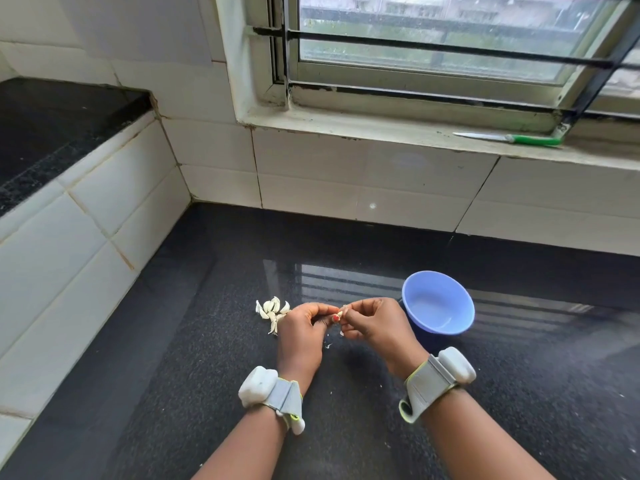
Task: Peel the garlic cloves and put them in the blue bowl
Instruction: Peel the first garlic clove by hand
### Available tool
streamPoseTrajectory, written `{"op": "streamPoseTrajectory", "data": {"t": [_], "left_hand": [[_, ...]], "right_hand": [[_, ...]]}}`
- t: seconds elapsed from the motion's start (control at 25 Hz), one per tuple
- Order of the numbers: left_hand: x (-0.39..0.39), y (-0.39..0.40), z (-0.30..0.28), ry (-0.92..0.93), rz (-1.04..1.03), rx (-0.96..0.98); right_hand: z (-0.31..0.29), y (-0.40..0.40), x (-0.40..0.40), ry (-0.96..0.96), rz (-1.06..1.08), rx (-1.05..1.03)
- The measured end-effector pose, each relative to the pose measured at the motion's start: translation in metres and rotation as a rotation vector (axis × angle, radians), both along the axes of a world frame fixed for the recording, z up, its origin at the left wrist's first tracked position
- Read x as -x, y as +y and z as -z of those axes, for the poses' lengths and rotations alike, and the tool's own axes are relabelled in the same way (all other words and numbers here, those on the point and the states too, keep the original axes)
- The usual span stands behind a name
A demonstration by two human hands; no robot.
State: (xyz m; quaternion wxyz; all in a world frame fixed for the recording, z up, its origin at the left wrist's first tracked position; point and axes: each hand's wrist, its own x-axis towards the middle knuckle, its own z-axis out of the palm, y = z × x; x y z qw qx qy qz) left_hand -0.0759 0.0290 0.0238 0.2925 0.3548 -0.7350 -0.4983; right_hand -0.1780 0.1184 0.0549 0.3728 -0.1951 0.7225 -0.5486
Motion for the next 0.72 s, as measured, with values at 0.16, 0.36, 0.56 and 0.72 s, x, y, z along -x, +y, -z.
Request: {"op": "streamPoseTrajectory", "data": {"t": [0.16, 0.36, 0.56, 0.72], "left_hand": [[0.001, 0.002, -0.007, 0.068, -0.001, 0.161], [0.009, 0.000, -0.009, 0.133, -0.057, -0.135], [0.008, 0.006, -0.004, 0.329, -0.137, -0.589], [0.007, 0.008, -0.005, 0.343, -0.135, -0.693]], "right_hand": [[0.002, -0.004, -0.001, -0.059, -0.038, 0.024], [0.005, -0.001, -0.007, -0.276, 0.018, 0.152], [0.013, 0.004, 0.003, 0.143, -0.053, -0.132], [0.013, 0.005, 0.004, 0.606, -0.115, -0.331]]}}
